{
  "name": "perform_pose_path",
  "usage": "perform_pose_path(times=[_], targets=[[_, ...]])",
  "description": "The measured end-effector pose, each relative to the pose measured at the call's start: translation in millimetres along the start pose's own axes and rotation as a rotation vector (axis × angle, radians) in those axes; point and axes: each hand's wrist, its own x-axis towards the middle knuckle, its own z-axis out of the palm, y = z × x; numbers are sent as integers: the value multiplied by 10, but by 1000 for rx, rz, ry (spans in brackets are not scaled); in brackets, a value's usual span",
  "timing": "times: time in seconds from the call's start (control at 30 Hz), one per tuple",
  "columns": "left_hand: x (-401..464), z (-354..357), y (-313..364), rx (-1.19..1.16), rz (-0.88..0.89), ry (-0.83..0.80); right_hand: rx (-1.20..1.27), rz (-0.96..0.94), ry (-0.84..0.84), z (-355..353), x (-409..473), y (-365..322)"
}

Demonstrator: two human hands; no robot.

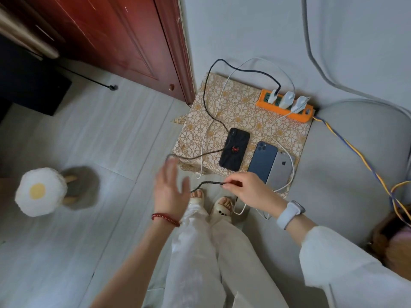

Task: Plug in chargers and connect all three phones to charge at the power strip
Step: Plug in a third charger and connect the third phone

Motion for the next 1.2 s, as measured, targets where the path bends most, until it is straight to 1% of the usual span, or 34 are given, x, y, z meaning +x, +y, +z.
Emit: perform_pose_path(times=[0.03,0.07,0.1,0.13,0.23,0.3,0.33,0.4,0.5,0.53,0.57,0.6,0.63,0.67,0.73,0.77,0.83,0.87,0.9,0.97,1.0,1.03,1.1,1.17,1.2], targets=[[-53,48,42,-33,81,-125,28,-7,4,17,10,-52],[-91,62,79,-72,107,-248,56,-8,12,14,22,-89],[-105,61,89,-107,117,-327,80,-4,20,-2,27,-111],[-99,54,84,-128,126,-357,100,6,25,-26,25,-120],[-57,41,84,-132,209,-355,132,51,12,-76,-25,-71],[-30,55,83,-107,193,-305,158,78,-21,-79,-75,-25],[-11,62,71,-89,149,-239,181,88,-37,-90,-97,-6],[22,42,7,-82,7,-58,217,114,-51,-155,-120,31],[69,-74,-236,-146,-295,186,222,181,8,-332,-129,137],[91,-127,-350,-147,-392,221,207,208,32,-391,-136,179],[102,-182,-445,-122,-462,223,178,227,46,-439,-147,215],[101,-227,-510,-87,-483,198,141,229,46,-465,-154,226],[86,-250,-530,-47,-436,156,113,214,32,-461,-157,202],[59,-246,-498,3,-320,102,99,190,4,-431,-150,144],[-43,-147,-355,104,-9,-77,78,130,-80,-290,-100,-18],[-91,-78,-246,131,113,-183,66,99,-116,-205,-67,-99],[-136,24,-32,141,253,-340,65,52,-117,-86,-9,-223],[-130,35,46,126,286,-356,79,41,-89,-73,7,-251],[-110,26,79,113,324,-307,104,39,-70,-85,9,-251],[-78,-10,63,118,387,-151,139,57,-93,-139,-21,-202],[-66,-40,41,120,380,-104,128,78,-118,-167,-43,-159],[-51,-65,6,111,336,-64,107,103,-132,-192,-61,-103],[-31,-95,-132,84,133,10,61,161,-118,-238,-78,48],[11,-135,-325,58,-111,82,30,227,-58,-288,-89,182],[25,-159,-422,77,-189,97,60,261,-17,-307,-95,231]])
